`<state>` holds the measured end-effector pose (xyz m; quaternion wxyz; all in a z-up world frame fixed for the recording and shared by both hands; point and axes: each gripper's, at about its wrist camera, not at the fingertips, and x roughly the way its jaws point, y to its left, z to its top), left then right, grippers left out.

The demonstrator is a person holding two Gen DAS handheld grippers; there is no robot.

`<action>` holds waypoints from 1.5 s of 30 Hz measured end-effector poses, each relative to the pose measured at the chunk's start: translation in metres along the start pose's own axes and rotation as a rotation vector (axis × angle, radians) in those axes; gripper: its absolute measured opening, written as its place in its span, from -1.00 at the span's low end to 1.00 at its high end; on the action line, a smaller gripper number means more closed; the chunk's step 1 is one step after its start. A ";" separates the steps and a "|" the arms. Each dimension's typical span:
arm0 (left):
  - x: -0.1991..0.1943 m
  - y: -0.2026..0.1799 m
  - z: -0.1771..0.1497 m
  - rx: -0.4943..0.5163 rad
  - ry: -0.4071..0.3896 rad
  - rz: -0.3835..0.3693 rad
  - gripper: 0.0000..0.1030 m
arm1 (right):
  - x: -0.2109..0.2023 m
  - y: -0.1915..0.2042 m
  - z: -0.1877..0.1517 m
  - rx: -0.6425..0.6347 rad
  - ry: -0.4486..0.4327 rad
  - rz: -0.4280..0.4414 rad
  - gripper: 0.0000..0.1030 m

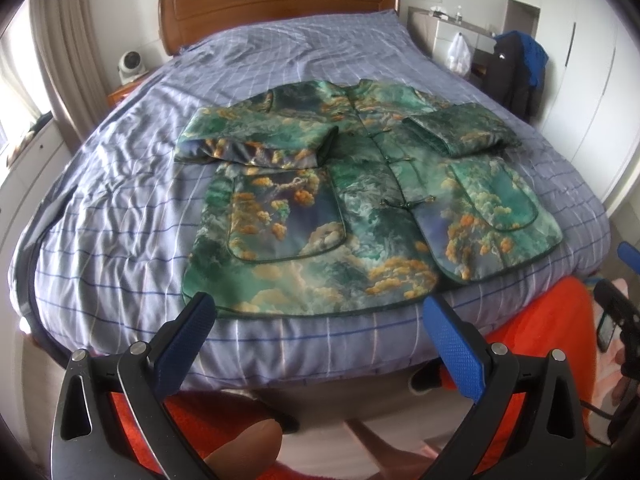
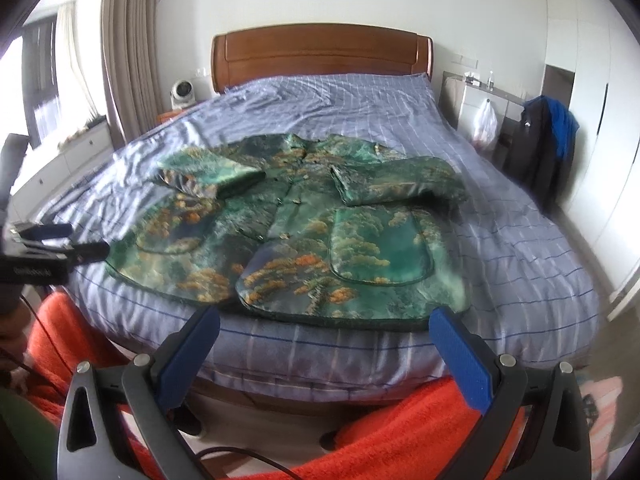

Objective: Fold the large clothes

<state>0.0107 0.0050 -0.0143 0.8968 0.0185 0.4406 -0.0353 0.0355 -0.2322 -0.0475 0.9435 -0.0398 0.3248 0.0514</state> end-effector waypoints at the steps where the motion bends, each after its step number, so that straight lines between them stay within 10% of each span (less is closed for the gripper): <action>1: 0.000 0.000 0.001 0.002 0.003 0.003 1.00 | -0.001 0.000 0.000 -0.001 -0.009 0.011 1.00; 30: 0.014 0.015 0.018 0.031 -0.009 0.087 0.99 | 0.009 0.013 0.006 -0.039 0.043 0.014 1.00; 37: 0.102 0.031 0.106 0.098 0.046 -0.057 0.99 | 0.011 0.012 0.005 -0.033 0.032 0.016 1.00; 44: 0.239 -0.001 0.160 0.245 0.177 0.014 0.97 | 0.009 0.006 -0.002 -0.005 0.035 -0.008 1.00; 45: 0.252 0.000 0.164 0.235 0.197 0.036 0.62 | 0.009 0.005 -0.003 -0.002 0.037 -0.010 1.00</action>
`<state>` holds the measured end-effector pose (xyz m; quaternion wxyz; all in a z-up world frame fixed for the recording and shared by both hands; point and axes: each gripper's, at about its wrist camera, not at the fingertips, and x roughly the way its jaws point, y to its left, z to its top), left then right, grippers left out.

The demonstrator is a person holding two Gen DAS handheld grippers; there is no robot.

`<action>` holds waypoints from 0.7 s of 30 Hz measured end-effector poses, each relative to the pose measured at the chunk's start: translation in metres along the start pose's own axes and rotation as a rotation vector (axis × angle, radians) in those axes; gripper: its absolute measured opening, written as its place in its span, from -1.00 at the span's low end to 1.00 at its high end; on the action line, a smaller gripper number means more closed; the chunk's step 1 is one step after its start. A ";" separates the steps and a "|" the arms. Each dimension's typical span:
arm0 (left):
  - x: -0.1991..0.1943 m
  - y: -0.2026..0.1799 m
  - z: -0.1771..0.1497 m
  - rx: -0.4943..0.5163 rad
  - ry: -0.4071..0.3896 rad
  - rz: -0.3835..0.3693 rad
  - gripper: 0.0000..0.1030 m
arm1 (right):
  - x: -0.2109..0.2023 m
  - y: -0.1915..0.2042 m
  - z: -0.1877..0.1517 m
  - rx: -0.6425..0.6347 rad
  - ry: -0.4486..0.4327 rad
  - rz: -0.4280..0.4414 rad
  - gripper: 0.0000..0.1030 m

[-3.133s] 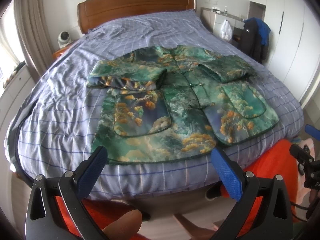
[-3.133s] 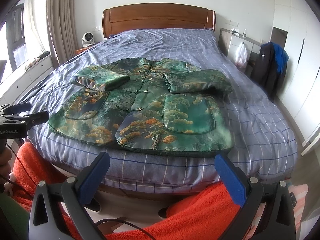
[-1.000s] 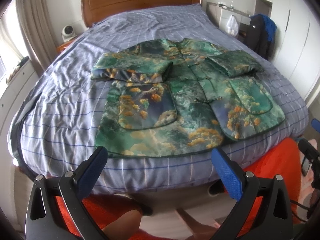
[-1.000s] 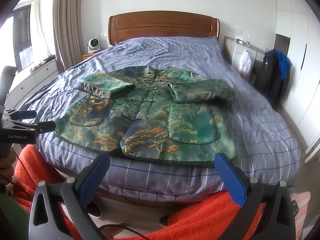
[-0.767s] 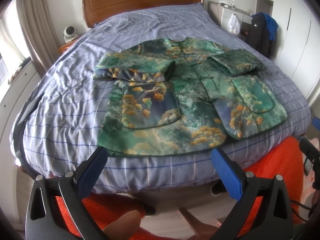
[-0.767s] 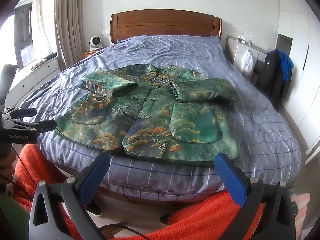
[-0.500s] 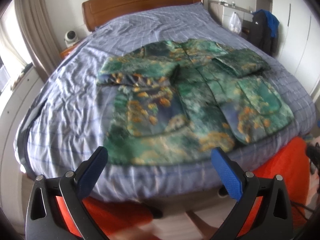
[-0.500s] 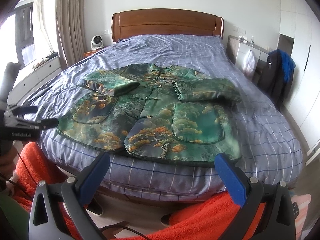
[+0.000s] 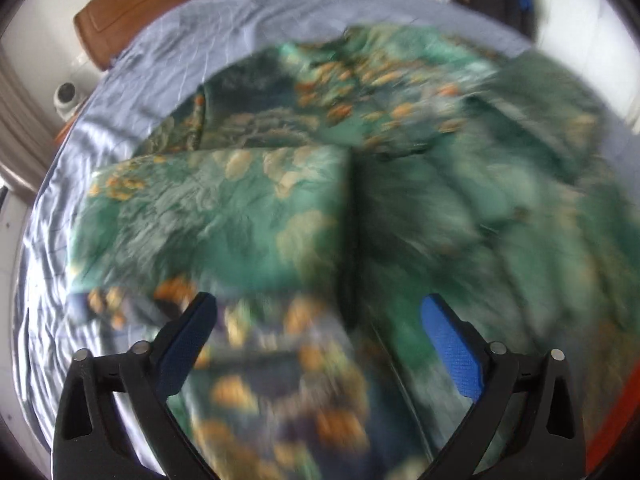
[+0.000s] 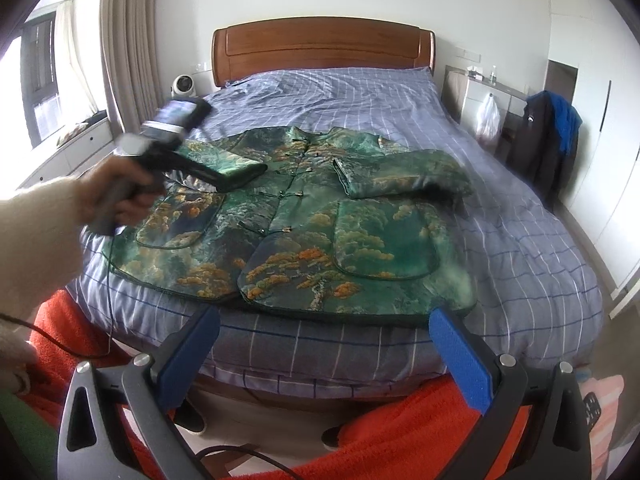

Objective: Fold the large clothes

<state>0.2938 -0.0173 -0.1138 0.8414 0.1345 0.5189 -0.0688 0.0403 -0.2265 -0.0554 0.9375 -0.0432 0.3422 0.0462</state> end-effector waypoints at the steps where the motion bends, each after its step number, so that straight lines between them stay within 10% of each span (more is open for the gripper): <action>1: 0.014 0.007 0.006 -0.027 0.034 0.025 0.24 | 0.000 0.000 -0.002 0.003 0.004 -0.001 1.00; 2: 0.019 0.014 0.008 -0.057 0.057 0.003 -0.51 | 0.000 -0.001 -0.003 0.004 0.007 -0.002 1.00; 3: 0.017 0.025 0.009 -0.112 0.066 -0.055 -0.74 | -0.001 -0.001 -0.004 0.005 0.009 -0.003 1.00; 11: -0.104 0.198 -0.046 -0.507 -0.156 -0.075 -0.78 | 0.007 -0.012 -0.007 0.028 0.014 -0.004 1.00; 16: -0.122 0.339 -0.134 -0.798 -0.144 0.261 -0.76 | 0.022 -0.010 0.005 -0.010 0.005 0.050 1.00; 21: -0.102 0.397 -0.220 -0.980 -0.037 0.504 -0.16 | 0.055 -0.039 0.050 -0.038 0.036 0.110 1.00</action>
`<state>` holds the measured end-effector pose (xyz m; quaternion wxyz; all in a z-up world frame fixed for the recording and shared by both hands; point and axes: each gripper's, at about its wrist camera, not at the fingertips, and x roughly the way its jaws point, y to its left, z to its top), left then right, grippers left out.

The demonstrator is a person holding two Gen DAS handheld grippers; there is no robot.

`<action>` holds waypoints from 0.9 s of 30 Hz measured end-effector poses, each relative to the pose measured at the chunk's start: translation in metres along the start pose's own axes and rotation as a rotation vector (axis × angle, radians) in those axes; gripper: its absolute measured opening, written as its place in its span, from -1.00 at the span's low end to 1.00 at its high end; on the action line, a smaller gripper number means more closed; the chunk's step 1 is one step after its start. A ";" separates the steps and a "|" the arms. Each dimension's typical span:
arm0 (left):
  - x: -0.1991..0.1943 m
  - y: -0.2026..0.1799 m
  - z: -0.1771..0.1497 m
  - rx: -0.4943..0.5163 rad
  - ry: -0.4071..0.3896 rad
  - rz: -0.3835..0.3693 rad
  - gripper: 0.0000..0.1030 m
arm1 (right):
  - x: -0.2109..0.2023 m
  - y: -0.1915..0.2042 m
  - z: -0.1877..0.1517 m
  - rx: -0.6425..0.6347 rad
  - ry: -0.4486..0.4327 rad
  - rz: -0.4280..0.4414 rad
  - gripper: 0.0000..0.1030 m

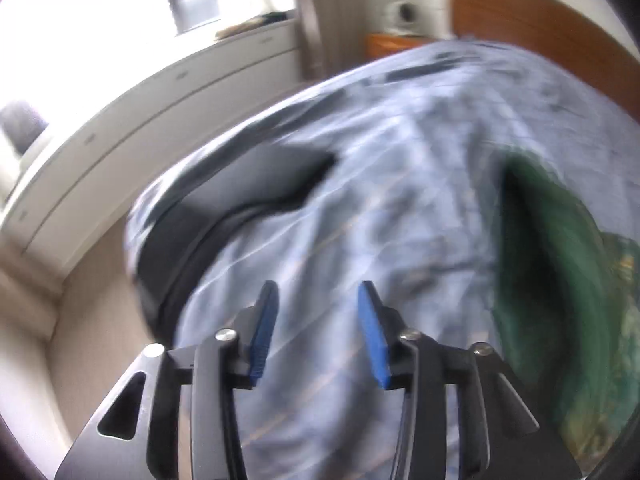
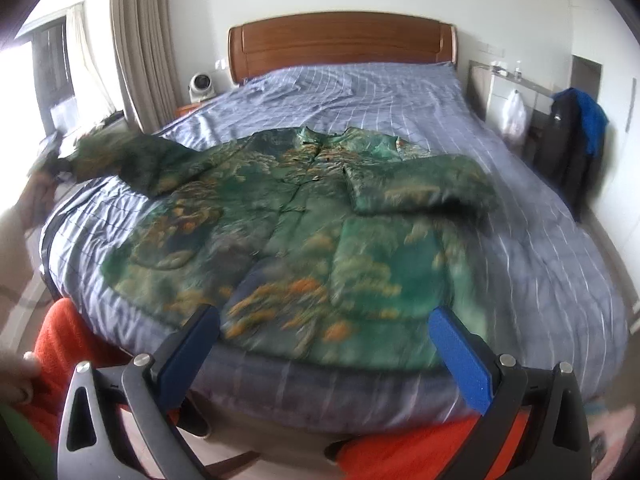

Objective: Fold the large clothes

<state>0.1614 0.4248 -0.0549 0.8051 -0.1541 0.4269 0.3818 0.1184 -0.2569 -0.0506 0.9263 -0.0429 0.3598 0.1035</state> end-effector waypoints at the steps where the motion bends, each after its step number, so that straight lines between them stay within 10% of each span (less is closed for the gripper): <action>1: 0.005 0.013 -0.010 -0.028 0.018 -0.019 -0.13 | 0.015 -0.009 0.014 -0.037 0.028 -0.007 1.00; 13: -0.078 -0.045 -0.134 0.138 0.088 -0.329 0.38 | 0.245 -0.011 0.100 -0.407 0.178 -0.188 0.92; 14: -0.084 -0.051 -0.141 0.164 0.094 -0.348 0.38 | 0.259 -0.016 0.101 -0.394 0.195 -0.235 0.78; 15: -0.091 -0.056 -0.147 0.187 0.093 -0.361 0.38 | 0.263 -0.023 0.104 -0.365 0.192 -0.274 0.12; 16: -0.098 -0.060 -0.152 0.213 0.084 -0.367 0.38 | 0.260 -0.033 0.107 -0.329 0.183 -0.282 -0.49; 17: -0.105 -0.065 -0.157 0.245 0.066 -0.366 0.38 | 0.249 -0.046 0.112 -0.267 0.162 -0.276 -0.67; 27: -0.128 -0.099 -0.179 0.358 0.027 -0.409 0.41 | 0.054 -0.278 0.125 0.184 -0.072 -0.651 -0.69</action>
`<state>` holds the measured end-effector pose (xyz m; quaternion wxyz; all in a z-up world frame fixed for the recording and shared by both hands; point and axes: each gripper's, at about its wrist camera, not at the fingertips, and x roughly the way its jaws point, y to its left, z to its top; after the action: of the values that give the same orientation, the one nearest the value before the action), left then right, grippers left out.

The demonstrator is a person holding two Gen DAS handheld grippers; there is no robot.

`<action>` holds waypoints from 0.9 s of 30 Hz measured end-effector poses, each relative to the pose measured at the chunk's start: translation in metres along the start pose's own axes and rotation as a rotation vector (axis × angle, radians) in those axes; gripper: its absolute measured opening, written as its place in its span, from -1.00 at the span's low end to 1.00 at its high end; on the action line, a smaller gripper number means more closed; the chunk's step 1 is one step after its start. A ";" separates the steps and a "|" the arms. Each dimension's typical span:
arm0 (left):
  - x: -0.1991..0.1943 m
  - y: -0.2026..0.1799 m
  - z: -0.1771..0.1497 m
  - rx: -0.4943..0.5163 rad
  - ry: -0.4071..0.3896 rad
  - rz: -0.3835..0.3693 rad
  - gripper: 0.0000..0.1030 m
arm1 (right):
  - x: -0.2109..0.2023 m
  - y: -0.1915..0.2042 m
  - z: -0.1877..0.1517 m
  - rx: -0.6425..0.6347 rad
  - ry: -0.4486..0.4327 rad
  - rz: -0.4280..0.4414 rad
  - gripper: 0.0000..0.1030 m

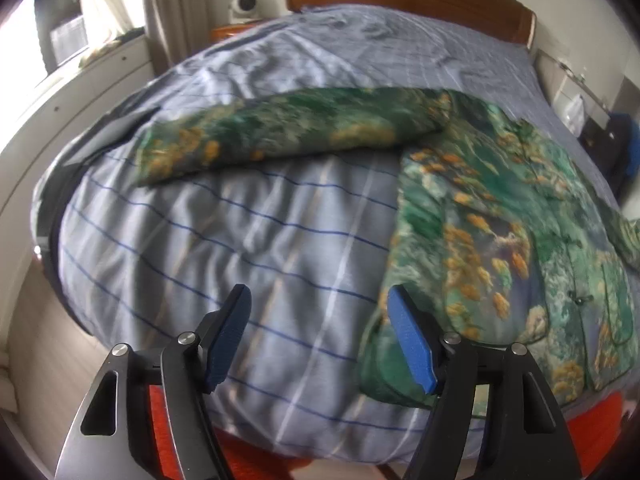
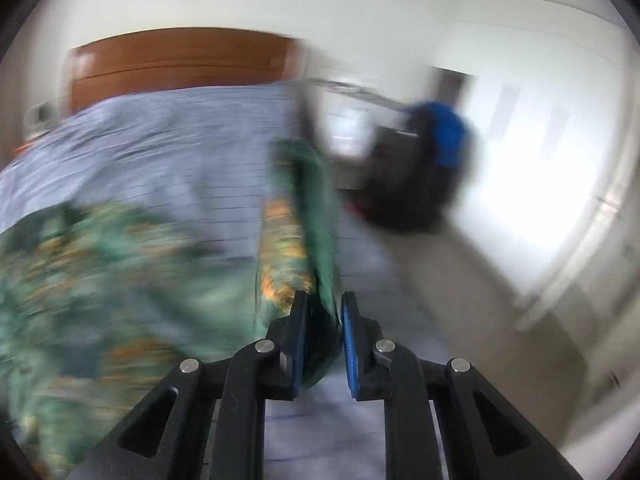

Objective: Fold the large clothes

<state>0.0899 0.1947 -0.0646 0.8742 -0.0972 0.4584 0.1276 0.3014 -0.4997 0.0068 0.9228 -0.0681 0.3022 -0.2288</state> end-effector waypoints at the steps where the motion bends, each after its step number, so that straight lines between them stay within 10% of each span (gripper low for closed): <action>1: 0.002 -0.003 -0.002 0.007 0.006 -0.003 0.41 | 0.007 -0.028 -0.003 0.027 0.025 -0.058 -0.68; 3: 0.008 -0.007 -0.004 0.012 0.020 -0.011 0.41 | 0.025 -0.086 -0.018 0.084 0.096 -0.197 -0.60; 8: 0.019 -0.001 -0.009 -0.023 0.050 -0.044 0.59 | 0.022 -0.141 -0.073 0.148 0.187 -0.281 0.39; 18: 0.048 0.002 -0.016 -0.079 0.110 -0.347 0.84 | -0.044 -0.020 -0.166 0.263 0.308 0.582 0.41; 27: 0.068 -0.029 -0.028 0.050 0.168 -0.403 0.83 | -0.015 0.046 -0.197 0.198 0.486 0.798 0.41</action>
<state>0.1140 0.1684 -0.1351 0.8429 -0.1753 0.5040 -0.0696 0.1917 -0.4498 -0.1563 0.8433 0.1972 0.4886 0.1064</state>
